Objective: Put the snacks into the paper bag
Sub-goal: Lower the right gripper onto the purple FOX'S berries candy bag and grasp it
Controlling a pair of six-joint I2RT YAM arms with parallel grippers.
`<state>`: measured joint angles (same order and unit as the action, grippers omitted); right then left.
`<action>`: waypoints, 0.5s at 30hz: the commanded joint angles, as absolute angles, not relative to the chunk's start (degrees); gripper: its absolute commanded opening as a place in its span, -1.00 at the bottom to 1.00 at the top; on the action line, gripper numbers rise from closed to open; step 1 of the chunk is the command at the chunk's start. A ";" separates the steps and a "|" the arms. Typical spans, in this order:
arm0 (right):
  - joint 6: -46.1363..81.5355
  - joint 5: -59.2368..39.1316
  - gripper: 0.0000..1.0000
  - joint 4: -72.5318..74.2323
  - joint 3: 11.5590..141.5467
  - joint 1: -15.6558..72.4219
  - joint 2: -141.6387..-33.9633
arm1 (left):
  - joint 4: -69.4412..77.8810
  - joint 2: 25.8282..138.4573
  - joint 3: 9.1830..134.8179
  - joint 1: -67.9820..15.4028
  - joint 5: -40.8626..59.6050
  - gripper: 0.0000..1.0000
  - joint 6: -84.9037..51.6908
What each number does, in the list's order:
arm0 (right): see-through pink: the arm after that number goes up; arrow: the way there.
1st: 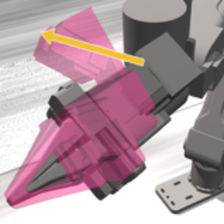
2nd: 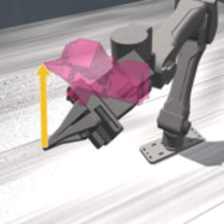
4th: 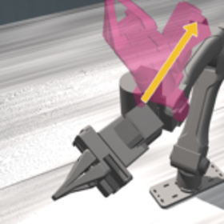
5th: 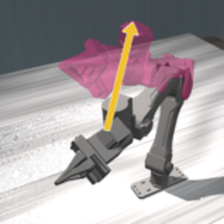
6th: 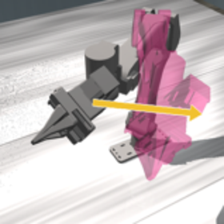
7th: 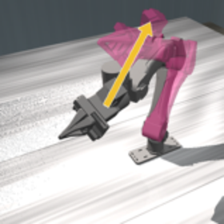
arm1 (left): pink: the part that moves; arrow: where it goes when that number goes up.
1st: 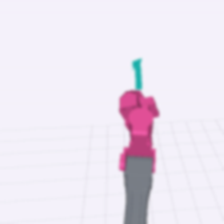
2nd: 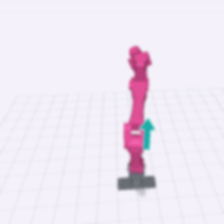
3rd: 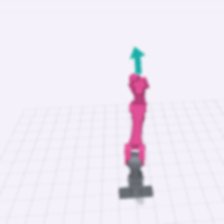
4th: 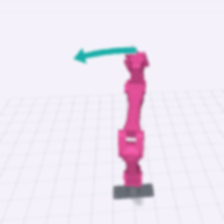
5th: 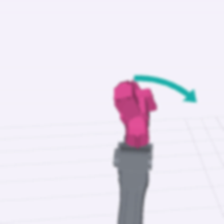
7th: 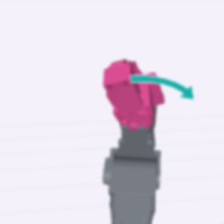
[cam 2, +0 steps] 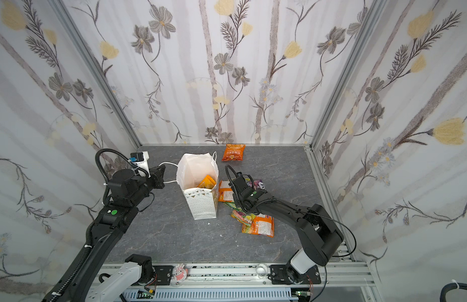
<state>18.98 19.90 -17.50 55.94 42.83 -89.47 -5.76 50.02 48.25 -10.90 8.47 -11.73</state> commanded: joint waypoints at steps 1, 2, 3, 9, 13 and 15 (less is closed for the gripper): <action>19.19 19.50 -0.59 -15.75 55.29 42.09 -89.31 | -3.71 49.92 48.16 -10.82 8.17 -1.00 -11.03; 19.16 19.44 -0.57 -15.86 55.28 41.85 -89.09 | -3.75 49.90 48.10 -10.82 8.14 -1.00 -11.08; 19.05 19.45 -0.51 -16.05 55.28 41.56 -88.79 | -3.73 49.86 48.10 -10.84 8.17 -1.00 -11.10; 18.24 18.95 -0.02 -17.60 55.46 40.33 -86.70 | -3.72 49.85 48.08 -10.81 8.17 -1.00 -11.08; 17.34 18.10 0.06 -18.37 55.20 40.17 -88.03 | -3.76 49.75 48.06 -10.77 8.09 -1.00 -10.99; 17.12 16.90 0.08 -18.28 55.04 40.26 -88.55 | -3.66 49.86 48.06 -10.81 8.15 -1.00 -10.99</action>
<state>17.87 18.31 -17.65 55.33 40.18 -88.05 -5.74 49.89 48.12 -10.90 8.36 -11.57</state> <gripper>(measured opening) 0.533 0.050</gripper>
